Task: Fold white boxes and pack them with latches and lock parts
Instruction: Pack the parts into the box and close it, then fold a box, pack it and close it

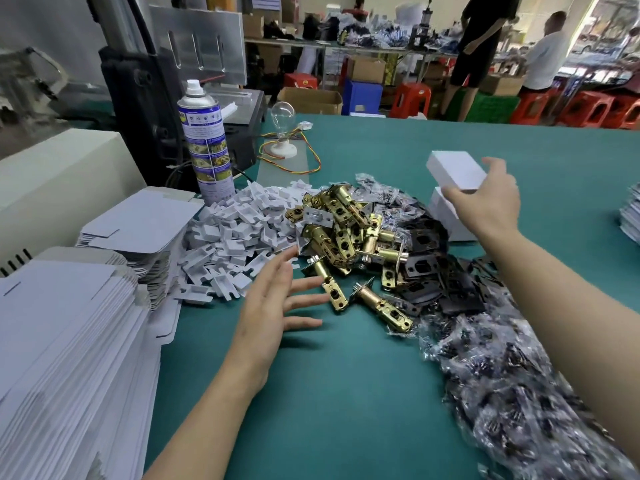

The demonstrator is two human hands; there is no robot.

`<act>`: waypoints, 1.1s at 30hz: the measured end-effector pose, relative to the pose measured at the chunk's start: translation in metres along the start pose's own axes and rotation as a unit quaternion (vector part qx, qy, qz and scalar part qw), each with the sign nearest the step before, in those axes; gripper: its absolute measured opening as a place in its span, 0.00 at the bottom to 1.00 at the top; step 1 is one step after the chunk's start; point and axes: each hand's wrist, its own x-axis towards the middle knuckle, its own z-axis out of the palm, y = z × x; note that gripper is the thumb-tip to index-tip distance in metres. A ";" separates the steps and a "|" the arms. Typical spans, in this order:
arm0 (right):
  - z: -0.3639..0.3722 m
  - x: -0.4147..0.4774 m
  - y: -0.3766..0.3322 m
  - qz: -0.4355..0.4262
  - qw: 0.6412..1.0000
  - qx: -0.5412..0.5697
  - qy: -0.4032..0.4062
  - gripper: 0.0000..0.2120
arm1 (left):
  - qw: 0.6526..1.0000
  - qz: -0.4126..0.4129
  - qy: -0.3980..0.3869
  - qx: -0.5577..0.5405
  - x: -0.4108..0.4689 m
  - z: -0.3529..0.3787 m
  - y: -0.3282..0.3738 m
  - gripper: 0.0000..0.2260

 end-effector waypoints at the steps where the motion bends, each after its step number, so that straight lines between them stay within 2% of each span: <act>1: 0.004 0.007 0.008 0.013 1.000 -0.016 0.000 0.37 | 1.000 -0.002 -0.001 0.000 0.001 0.000 -0.001 0.22; 6: 0.021 0.018 0.041 0.039 0.993 -0.103 -0.037 0.35 | 1.000 -0.014 -0.009 0.017 0.001 0.000 -0.004 0.22; 15: 0.025 0.036 0.049 0.058 0.994 -0.079 -0.044 0.34 | 0.999 -0.028 -0.016 0.036 0.002 -0.001 -0.006 0.23; 20: 0.026 0.033 0.048 0.046 0.993 -0.106 -0.037 0.33 | 0.998 -0.035 -0.019 0.039 0.002 -0.001 -0.005 0.23; 25: 0.024 0.029 0.046 0.036 0.988 -0.146 -0.038 0.33 | 0.998 -0.042 -0.017 0.045 0.002 0.000 -0.005 0.17; 33: 0.021 0.031 0.045 0.041 0.981 -0.177 -0.064 0.36 | 0.998 -0.041 -0.017 0.053 0.001 0.001 -0.004 0.15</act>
